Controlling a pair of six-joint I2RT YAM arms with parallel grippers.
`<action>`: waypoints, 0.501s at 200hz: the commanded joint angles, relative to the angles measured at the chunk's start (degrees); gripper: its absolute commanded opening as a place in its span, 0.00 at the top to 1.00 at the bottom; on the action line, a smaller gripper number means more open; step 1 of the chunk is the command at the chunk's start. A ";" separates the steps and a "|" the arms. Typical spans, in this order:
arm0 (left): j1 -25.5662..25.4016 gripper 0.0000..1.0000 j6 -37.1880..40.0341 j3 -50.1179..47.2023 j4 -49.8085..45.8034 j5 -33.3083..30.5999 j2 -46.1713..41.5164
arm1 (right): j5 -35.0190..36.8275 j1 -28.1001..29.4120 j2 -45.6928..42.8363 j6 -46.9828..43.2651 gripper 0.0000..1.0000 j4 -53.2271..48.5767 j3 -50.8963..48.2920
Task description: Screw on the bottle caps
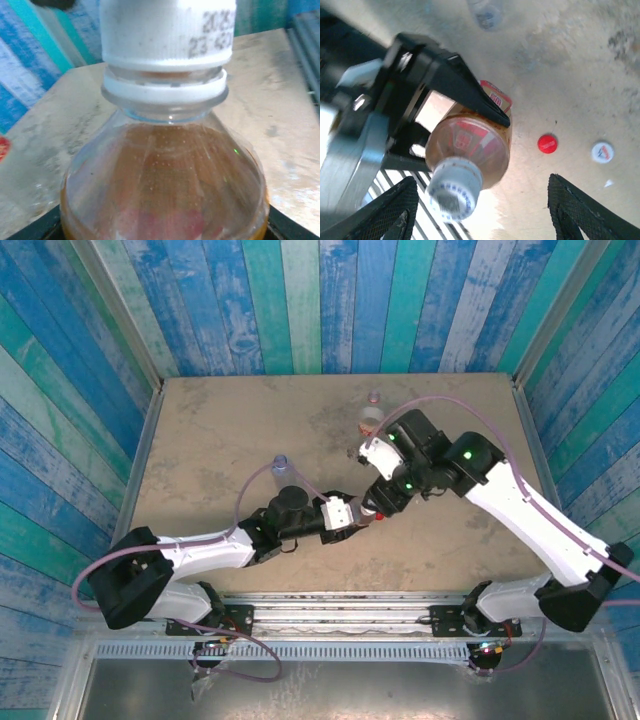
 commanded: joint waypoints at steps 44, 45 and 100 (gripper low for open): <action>2.50 0.47 -0.55 2.48 -8.69 19.05 -6.09 | -14.13 1.34 -5.56 -37.20 0.36 -2.66 -4.69; 2.51 0.47 -0.54 2.51 -8.79 19.23 -6.09 | -14.06 1.41 -5.48 -37.55 0.37 -2.69 -4.72; 2.88 0.47 -0.18 3.55 -11.23 21.99 -5.92 | -13.25 2.91 -2.50 -39.80 0.51 -2.70 -4.27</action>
